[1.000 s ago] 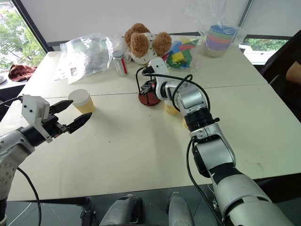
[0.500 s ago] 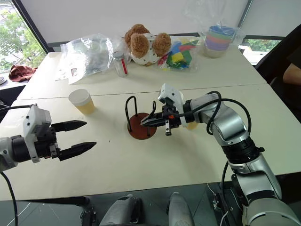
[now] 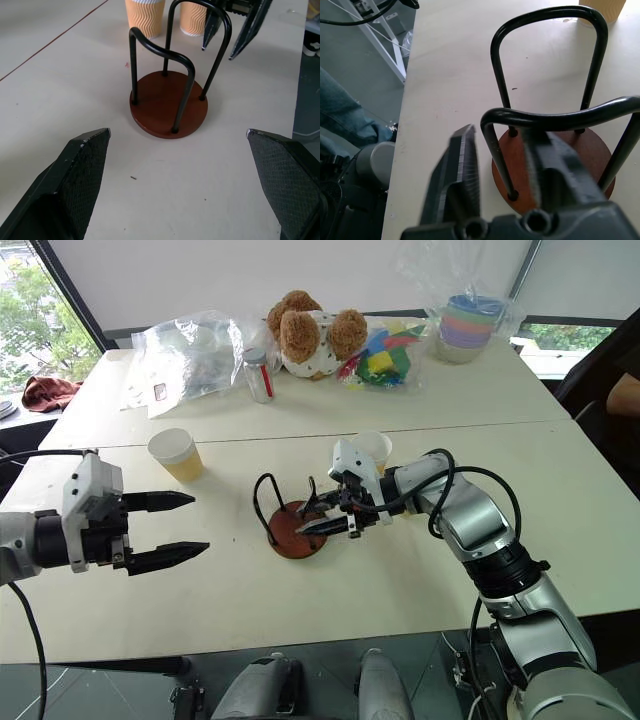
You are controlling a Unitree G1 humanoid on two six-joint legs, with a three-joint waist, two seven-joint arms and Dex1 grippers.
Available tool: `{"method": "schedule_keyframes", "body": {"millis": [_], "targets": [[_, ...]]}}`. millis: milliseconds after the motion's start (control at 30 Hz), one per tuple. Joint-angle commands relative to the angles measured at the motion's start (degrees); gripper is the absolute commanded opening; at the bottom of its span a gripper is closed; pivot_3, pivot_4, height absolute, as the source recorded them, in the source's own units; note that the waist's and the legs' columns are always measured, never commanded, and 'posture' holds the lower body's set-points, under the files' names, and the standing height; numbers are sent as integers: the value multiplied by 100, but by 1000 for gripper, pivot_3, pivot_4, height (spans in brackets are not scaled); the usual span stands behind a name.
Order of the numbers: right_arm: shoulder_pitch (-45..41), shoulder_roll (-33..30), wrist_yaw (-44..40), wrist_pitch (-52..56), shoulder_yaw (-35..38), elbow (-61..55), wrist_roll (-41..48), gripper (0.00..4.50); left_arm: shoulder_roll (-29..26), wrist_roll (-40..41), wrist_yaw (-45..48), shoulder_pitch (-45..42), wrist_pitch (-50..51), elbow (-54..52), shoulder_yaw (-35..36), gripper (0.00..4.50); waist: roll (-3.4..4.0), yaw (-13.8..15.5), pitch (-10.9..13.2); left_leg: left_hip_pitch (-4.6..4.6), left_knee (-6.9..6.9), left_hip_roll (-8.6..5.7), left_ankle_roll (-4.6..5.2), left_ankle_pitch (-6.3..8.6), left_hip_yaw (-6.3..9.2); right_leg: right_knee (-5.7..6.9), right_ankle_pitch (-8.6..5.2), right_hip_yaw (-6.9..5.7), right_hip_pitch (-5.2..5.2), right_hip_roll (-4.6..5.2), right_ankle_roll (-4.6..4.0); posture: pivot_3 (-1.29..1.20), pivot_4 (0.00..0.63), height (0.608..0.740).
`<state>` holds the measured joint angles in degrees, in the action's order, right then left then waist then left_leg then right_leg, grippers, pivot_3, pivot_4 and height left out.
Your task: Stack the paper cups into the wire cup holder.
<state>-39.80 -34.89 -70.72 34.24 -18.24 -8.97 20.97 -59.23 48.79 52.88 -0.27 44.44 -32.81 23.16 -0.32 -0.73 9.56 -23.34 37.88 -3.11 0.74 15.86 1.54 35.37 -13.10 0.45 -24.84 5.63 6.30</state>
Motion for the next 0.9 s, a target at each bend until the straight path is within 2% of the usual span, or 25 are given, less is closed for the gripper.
{"method": "schedule_keyframes", "body": {"millis": [33, 100, 333, 467, 533, 700, 767, 900], "targets": [[-6, -134, -5, 110, 154, -345, 105, 3565, 42, -44, 15, -28, -107, -85, -14, 4500, 0, 2, 0, 0, 0, 0, 0, 0, 0, 0, 0, 0, 0, 0, 0, 0, 150, 740], [44, -375, -88, 306, 297, -513, 217, 4475, 53, -82, 25, -40, -128, -53, -32, 4500, 0, 13, 0, 0, 0, 0, 0, 0, 0, 0, 0, 0, 0, 0, 0, 0, 150, 740], [430, -1878, -667, 1397, 988, -1441, 1100, 4475, -7, -17, 149, -31, -39, -23, 87, 4500, 1, 22, 1, -3, 0, 0, 7, 4, 1, -12, -1, -1, 4, 6, -1, 0, 150, 740], [114, -2407, -992, 719, 885, -875, 596, 4475, -37, -323, 226, -279, -258, 203, -175, 4500, 1, -4, 1, -1, 1, 2, 7, 4, 0, -11, -4, -1, 5, 4, -7, 0, 150, 740], [-370, -2364, -1058, 406, 795, -326, 336, 4475, -20, -327, 275, -494, -287, 321, -247, 4500, 2, -18, 1, 3, 3, 2, 7, 4, -6, -11, -6, 3, 8, 3, -11, 0, 150, 740], [-2142, -1576, -570, -1120, 91, 2079, -1214, 4475, -82, -84, 359, -1092, -84, 494, -264, 4500, 5, -31, 6, 8, 11, 2, 5, 1, -14, -2, 0, 3, 8, -3, -2, 0, 150, 740], [-2474, -1333, -554, -1421, -39, 2662, -1508, 4475, -82, -75, 346, -1184, -55, 493, -264, 4500, 2, -16, 4, 4, 7, 3, 1, -1, -12, 1, 1, 1, 2, -5, 0, 0, 150, 740], [-2916, -743, -717, -1377, -389, 3340, -1906, 4475, 74, -151, 139, -1114, -120, 430, -168, 4500, 3, -11, 5, -13, -4, 2, -34, -20, -12, -7, 1, -5, -17, -4, 0, 0, 150, 740]]}}
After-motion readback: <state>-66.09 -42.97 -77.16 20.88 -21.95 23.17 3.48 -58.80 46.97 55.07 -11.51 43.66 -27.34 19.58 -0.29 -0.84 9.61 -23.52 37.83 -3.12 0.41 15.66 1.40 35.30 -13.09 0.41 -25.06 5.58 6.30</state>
